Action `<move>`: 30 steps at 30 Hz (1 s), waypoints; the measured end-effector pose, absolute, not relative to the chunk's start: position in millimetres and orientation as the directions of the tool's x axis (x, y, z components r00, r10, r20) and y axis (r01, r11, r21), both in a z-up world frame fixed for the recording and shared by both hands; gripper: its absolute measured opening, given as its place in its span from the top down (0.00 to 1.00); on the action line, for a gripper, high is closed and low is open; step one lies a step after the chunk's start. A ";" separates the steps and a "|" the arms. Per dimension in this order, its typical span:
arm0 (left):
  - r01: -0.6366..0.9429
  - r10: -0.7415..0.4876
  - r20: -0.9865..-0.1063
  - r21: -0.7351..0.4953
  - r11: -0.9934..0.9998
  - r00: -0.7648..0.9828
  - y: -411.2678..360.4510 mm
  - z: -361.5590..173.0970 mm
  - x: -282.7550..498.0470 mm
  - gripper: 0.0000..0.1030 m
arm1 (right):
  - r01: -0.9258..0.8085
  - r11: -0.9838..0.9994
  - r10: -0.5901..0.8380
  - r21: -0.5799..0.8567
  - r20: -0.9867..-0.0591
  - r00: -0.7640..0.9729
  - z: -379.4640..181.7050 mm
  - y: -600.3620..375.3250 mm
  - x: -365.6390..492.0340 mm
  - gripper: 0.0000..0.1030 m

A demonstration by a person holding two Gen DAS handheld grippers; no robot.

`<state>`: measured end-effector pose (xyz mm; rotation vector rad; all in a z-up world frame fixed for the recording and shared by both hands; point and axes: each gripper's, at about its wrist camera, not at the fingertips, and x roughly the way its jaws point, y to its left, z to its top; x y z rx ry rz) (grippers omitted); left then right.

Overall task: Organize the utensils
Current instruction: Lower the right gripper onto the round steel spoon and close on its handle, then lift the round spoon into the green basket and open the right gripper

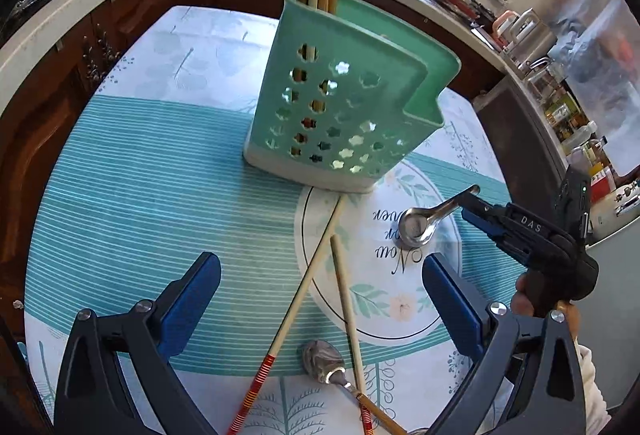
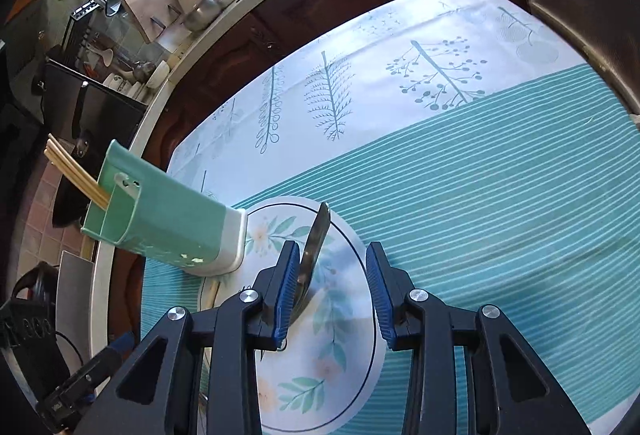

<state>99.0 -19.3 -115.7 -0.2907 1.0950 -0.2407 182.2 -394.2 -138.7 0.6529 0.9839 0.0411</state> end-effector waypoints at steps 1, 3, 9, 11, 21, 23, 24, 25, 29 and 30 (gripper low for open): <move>0.052 -0.330 -0.839 -0.342 0.938 0.434 -20.7 -116.5 99.2 0.04 | 0.256 0.808 0.318 0.531 -0.759 0.568 -139.3 -391.4 186.9 0.66; 0.067 -0.327 -0.848 -0.330 0.942 0.417 -26.3 -118.6 100.1 0.04 | 0.256 0.803 0.326 0.538 -0.757 0.566 -147.5 -392.0 191.2 0.69; 0.096 -0.340 -0.847 -0.330 0.939 0.408 -37.2 -117.4 98.7 0.05 | 0.239 0.794 0.353 0.559 -0.744 0.567 -164.1 -387.6 202.9 0.92; 0.100 -0.340 -0.847 -0.329 0.939 0.409 -38.8 -116.7 98.5 0.05 | 0.227 0.793 0.356 0.566 -0.732 0.581 -160.3 -383.1 205.7 0.94; 0.088 -0.301 -0.827 -0.296 0.951 0.475 -28.8 -102.5 91.8 0.05 | 0.103 0.910 0.215 0.400 -0.672 0.709 -81.2 -347.3 188.8 0.97; 0.078 -0.270 -0.825 -0.267 0.960 0.496 -24.4 -94.8 91.2 0.05 | 0.071 0.932 0.188 0.354 -0.645 0.741 -57.5 -335.6 182.2 0.97; 0.072 -0.252 -0.824 -0.251 0.965 0.507 -22.7 -91.0 91.0 0.05 | 0.054 0.942 0.177 0.331 -0.629 0.757 -45.2 -330.6 179.1 0.97; 0.068 -0.237 -0.821 -0.237 0.969 0.519 -20.5 -85.9 90.9 0.05 | 0.037 0.950 0.169 0.309 -0.612 0.773 -32.1 -323.0 176.4 0.97; 0.037 -0.191 -0.807 -0.206 0.978 0.558 -10.0 -67.0 92.7 0.04 | -0.021 0.979 0.130 0.204 -0.536 0.834 18.8 -287.8 169.5 0.97; 0.028 -0.179 -0.804 -0.198 0.980 0.567 -6.7 -61.3 93.6 0.04 | -0.031 0.985 0.117 0.171 -0.520 0.846 29.3 -278.7 168.1 0.97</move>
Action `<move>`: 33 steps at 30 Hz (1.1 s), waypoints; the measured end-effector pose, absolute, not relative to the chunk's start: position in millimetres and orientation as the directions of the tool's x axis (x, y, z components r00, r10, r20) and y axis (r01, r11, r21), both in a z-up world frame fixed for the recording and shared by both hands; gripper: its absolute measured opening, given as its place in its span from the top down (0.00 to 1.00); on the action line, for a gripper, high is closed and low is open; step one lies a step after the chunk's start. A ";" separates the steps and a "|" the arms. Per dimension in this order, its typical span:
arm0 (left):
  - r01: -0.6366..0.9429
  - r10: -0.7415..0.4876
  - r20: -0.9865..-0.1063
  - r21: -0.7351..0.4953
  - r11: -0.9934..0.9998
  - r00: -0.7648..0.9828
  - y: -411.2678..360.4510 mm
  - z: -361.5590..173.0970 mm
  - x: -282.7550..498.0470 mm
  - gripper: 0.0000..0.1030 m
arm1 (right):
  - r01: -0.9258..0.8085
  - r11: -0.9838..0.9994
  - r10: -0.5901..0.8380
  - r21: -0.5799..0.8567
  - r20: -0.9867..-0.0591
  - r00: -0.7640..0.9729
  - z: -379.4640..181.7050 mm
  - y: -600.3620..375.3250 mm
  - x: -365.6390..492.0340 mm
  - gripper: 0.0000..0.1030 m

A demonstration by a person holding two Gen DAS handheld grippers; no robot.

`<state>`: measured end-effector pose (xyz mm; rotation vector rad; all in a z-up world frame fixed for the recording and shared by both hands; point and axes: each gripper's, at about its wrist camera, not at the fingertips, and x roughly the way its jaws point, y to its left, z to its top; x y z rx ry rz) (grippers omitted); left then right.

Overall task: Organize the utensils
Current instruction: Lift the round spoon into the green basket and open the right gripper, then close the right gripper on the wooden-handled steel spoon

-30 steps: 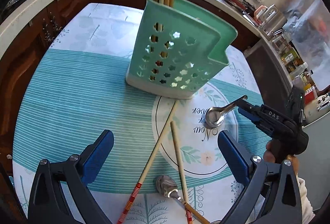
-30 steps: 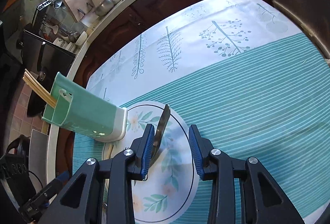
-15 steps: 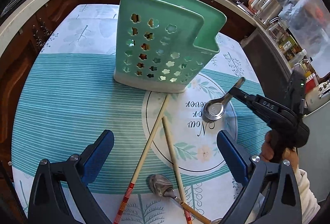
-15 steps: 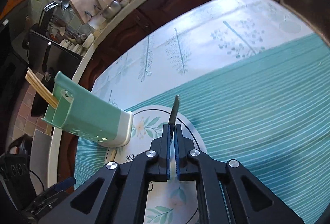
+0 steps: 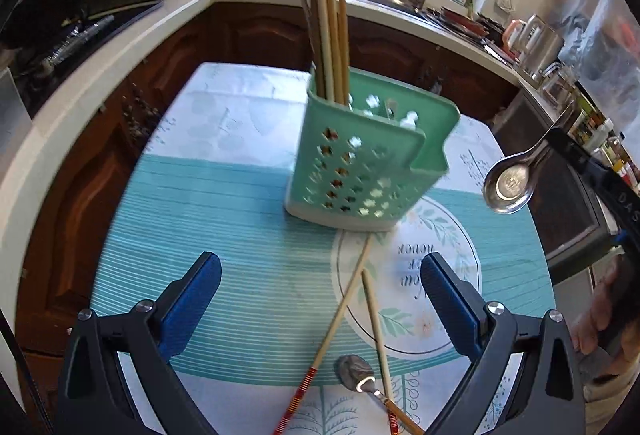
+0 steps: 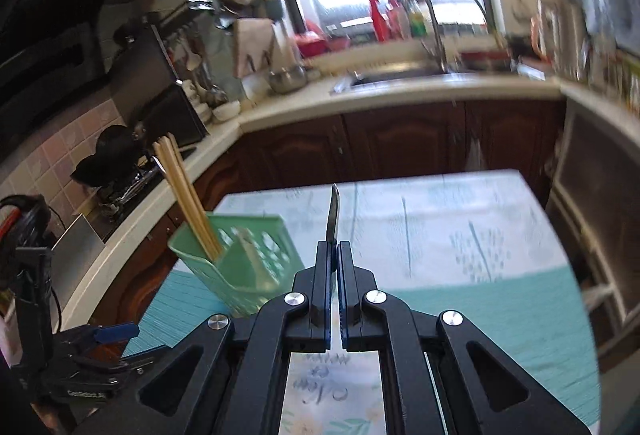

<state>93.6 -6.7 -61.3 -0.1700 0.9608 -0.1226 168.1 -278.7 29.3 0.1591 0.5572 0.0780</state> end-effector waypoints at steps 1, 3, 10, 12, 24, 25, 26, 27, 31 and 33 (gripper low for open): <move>0.023 -0.171 -0.801 -0.193 0.981 0.574 -2.9 -56.5 94.2 0.04 | -0.036 0.991 0.099 0.133 -0.505 0.857 39.5 -271.5 166.4 0.97; 0.010 -0.150 -0.789 -0.179 0.984 0.595 3.3 -45.8 94.2 0.04 | -0.047 0.998 0.064 0.047 -0.484 0.873 53.8 -249.5 169.3 0.97; -0.012 -0.128 -0.773 -0.173 0.985 0.621 16.9 -34.4 88.2 0.03 | -0.055 0.979 -0.038 -0.196 -0.442 0.896 67.3 -169.6 203.0 0.97; -0.018 -0.127 -0.778 -0.175 0.984 0.615 20.2 -37.0 85.7 0.03 | -0.065 0.967 -0.059 -0.246 -0.467 0.883 59.0 -152.6 214.4 0.97; -0.023 -0.143 -0.798 -0.193 0.981 0.586 24.7 -54.7 72.4 0.03 | -0.175 0.964 0.015 -0.198 -0.619 0.785 14.8 -123.3 235.6 0.85; -0.021 -0.144 -0.798 -0.193 0.981 0.585 24.1 -54.9 71.3 0.03 | -0.176 0.967 0.025 -0.181 -0.624 0.781 15.1 -123.3 230.7 0.85; -0.018 -0.146 -0.798 -0.193 0.981 0.585 23.9 -55.0 69.8 0.03 | -0.177 0.970 0.034 -0.166 -0.629 0.777 16.0 -123.6 225.8 0.85; -0.015 -0.148 -0.797 -0.194 0.981 0.585 23.2 -54.9 68.6 0.03 | -0.179 0.972 0.043 -0.153 -0.632 0.774 16.7 -127.0 217.5 0.85; -0.005 -0.154 -0.793 -0.194 0.981 0.589 21.3 -52.0 62.6 0.03 | -0.183 0.979 0.078 -0.092 -0.657 0.749 26.3 -141.3 180.5 0.84; 0.002 -0.160 -0.789 -0.198 0.980 0.593 20.7 -50.2 58.5 0.03 | -0.184 0.982 0.107 -0.040 -0.685 0.720 25.4 -144.0 168.1 0.84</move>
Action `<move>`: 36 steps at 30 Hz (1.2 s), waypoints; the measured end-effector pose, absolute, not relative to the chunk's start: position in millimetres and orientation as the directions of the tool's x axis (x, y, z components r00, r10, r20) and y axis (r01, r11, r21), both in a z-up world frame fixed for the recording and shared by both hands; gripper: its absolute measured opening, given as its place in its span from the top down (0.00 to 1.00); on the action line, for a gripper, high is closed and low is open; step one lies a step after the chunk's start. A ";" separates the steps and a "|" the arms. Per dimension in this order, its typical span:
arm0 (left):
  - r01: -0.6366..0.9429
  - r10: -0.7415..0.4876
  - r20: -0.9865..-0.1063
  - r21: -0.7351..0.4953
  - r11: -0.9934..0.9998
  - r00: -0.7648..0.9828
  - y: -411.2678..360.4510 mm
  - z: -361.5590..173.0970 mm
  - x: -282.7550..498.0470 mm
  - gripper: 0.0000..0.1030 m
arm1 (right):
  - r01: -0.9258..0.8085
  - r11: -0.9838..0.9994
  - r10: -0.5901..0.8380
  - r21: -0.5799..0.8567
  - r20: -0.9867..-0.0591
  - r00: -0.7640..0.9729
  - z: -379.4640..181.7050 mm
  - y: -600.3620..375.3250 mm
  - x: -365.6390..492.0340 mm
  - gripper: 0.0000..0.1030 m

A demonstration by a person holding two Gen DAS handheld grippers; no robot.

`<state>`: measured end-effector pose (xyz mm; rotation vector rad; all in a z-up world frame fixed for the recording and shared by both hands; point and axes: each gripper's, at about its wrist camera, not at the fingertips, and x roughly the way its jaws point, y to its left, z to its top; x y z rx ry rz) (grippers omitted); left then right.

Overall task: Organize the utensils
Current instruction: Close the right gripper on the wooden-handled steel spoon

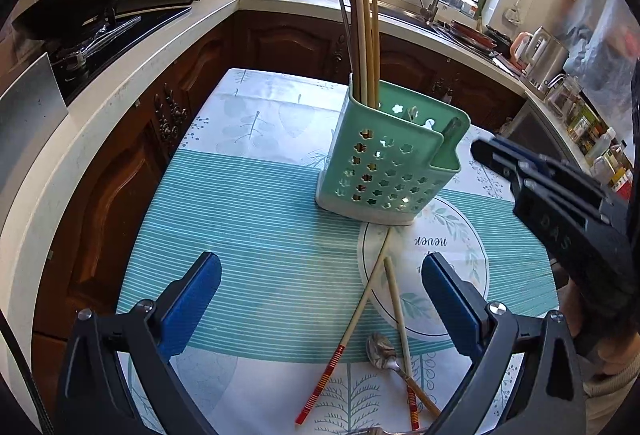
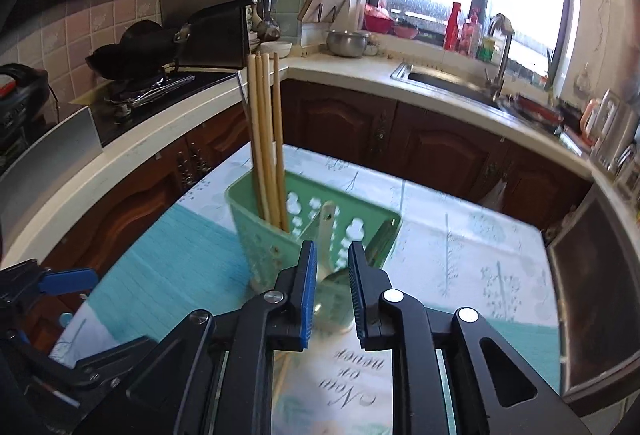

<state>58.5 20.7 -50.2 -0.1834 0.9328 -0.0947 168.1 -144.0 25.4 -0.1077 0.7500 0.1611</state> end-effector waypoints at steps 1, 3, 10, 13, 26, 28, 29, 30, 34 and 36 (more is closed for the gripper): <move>0.004 -0.162 -0.788 -0.198 0.980 0.594 20.4 -49.6 57.3 0.03 | -0.182 0.983 0.117 -0.019 -0.700 0.704 24.1 -145.9 162.2 0.83; 0.014 -0.167 -0.786 -0.198 0.980 0.595 18.5 -48.2 51.0 0.03 | -0.176 0.984 0.141 0.029 -0.731 0.668 19.8 -149.2 149.5 0.83; 0.068 -0.183 -0.800 -0.177 0.982 0.571 11.9 -55.7 29.1 0.03 | -0.178 0.975 0.208 0.133 -0.825 0.526 -11.3 -157.7 103.5 0.82; 0.085 -0.196 -0.812 -0.178 0.980 0.550 9.6 -65.5 18.3 0.03 | -0.176 0.975 0.206 0.135 -0.846 0.492 -21.3 -156.8 87.8 0.77; 0.109 -0.204 -0.870 -0.173 0.979 0.448 21.5 -100.5 -0.7 0.03 | -0.311 0.934 0.246 0.174 -0.946 0.211 -68.0 -124.6 65.2 0.73; 0.122 -0.197 -0.877 -0.159 0.980 0.437 21.9 -103.2 -2.1 0.03 | -0.349 0.924 0.229 0.155 -0.956 0.183 -77.9 -116.4 63.7 0.73; 0.127 -0.191 -0.882 -0.150 0.981 0.432 22.4 -105.2 -3.8 0.03 | -0.362 0.921 0.216 0.142 -0.961 0.172 -82.8 -113.2 63.6 0.73; 0.130 -0.187 -0.884 -0.145 0.981 0.428 22.5 -106.5 -5.2 0.03 | -0.374 0.918 0.204 0.132 -0.966 0.159 -89.8 -111.1 64.7 0.75; 0.126 -0.190 -0.891 -0.151 0.981 0.412 28.7 -112.4 -8.5 0.03 | -0.412 0.906 0.163 0.098 -0.979 0.125 -107.5 -103.5 66.7 0.84; 0.115 -0.191 -0.894 -0.157 0.981 0.405 32.4 -115.6 -9.1 0.03 | -0.428 0.900 0.148 0.086 -0.982 0.114 -113.9 -100.7 67.6 0.86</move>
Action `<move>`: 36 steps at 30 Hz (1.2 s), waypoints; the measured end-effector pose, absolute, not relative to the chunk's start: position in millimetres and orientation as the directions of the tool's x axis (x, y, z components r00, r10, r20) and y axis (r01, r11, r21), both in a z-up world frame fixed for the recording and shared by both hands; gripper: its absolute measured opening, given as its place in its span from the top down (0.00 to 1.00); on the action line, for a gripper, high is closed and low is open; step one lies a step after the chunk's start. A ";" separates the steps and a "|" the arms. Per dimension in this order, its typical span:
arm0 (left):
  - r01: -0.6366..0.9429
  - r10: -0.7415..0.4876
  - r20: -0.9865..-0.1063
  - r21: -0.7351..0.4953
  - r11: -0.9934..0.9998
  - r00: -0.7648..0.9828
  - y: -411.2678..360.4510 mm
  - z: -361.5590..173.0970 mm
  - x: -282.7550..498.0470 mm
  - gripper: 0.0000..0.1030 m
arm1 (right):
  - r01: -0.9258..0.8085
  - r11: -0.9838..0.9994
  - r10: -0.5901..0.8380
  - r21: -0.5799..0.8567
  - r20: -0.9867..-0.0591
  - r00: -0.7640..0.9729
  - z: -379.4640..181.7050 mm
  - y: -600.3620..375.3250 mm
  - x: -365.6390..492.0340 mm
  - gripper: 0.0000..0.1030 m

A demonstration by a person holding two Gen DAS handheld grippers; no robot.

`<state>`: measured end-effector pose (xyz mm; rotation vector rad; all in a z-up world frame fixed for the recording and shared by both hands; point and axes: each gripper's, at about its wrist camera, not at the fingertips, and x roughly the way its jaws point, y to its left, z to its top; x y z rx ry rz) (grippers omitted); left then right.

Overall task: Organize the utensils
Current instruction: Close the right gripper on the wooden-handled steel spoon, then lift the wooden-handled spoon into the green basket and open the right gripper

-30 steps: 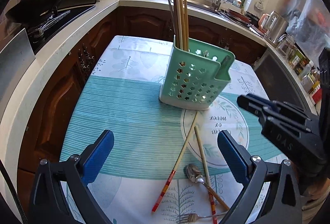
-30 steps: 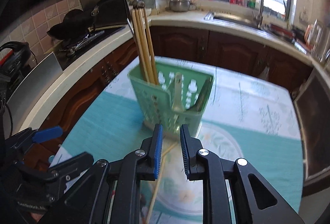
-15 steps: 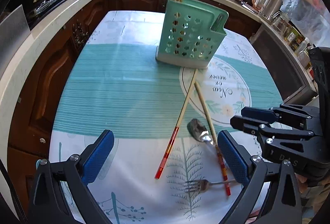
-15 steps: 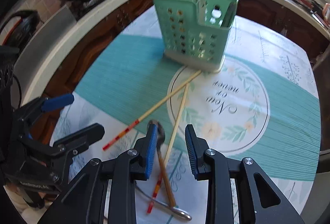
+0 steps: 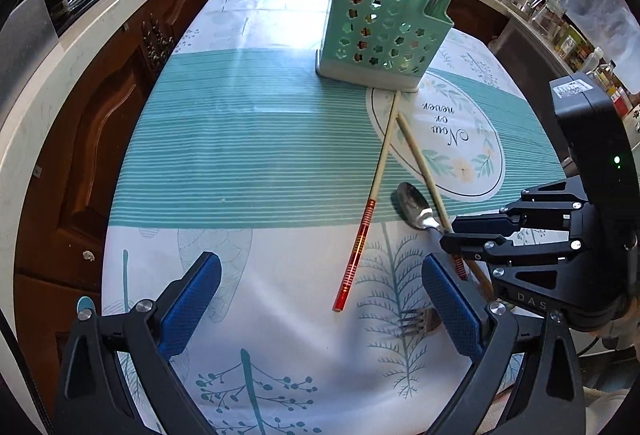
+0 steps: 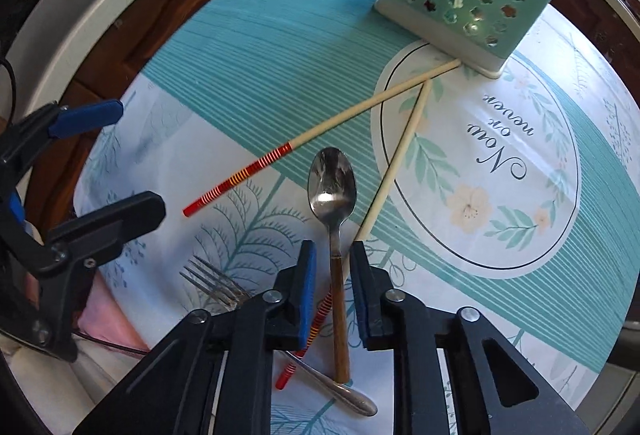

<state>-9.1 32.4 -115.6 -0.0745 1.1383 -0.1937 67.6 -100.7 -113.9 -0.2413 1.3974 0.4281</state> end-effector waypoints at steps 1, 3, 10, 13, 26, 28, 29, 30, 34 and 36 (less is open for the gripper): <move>0.110 -0.194 -0.895 -0.163 0.980 0.401 34.3 -117.0 -8.8 0.03 | -0.434 0.897 0.144 0.082 -0.983 0.112 -116.0 -99.3 67.9 0.88; 0.102 -0.202 -0.897 -0.175 0.979 0.394 37.1 -119.5 -7.4 0.03 | -0.452 0.889 0.137 0.076 -0.985 0.103 -119.4 -95.6 68.6 0.88; 0.094 -0.217 -0.896 -0.196 0.976 0.388 41.0 -121.4 -2.8 0.03 | -0.525 0.850 0.078 0.028 -0.994 0.074 -127.7 -77.1 73.0 0.89; 0.088 -0.223 -0.895 -0.204 0.975 0.386 42.5 -121.8 -0.5 0.03 | -0.551 0.834 0.040 -0.005 -0.997 0.070 -129.4 -69.0 74.4 0.93; 0.088 -0.238 -0.889 -0.221 0.971 0.391 41.4 -115.4 4.3 0.03 | -0.418 0.899 0.217 0.133 -0.963 0.160 -86.8 -103.2 78.0 0.94; 0.096 -0.241 -0.887 -0.221 0.970 0.394 39.1 -110.5 6.8 0.04 | -0.376 0.913 0.256 0.158 -0.940 0.225 -68.4 -116.4 79.7 0.94; 0.101 -0.244 -0.885 -0.222 0.970 0.397 38.0 -107.0 8.8 0.04 | -0.364 0.916 0.270 0.168 -0.930 0.250 -60.5 -122.3 80.6 0.94; 0.104 -0.249 -0.881 -0.226 0.968 0.402 37.3 -102.3 11.0 0.04 | -0.343 0.922 0.287 0.180 -0.912 0.294 -48.1 -129.2 83.5 0.94; 0.124 -0.257 -0.859 -0.225 0.966 0.444 33.7 -73.5 24.0 0.04 | -0.287 0.935 0.319 0.209 -0.851 0.418 -7.3 -155.5 96.7 0.94; 0.140 -0.248 -0.839 -0.206 0.969 0.484 30.3 -51.2 34.4 0.04 | -0.259 0.938 0.333 0.231 -0.808 0.486 16.2 -166.2 108.2 0.94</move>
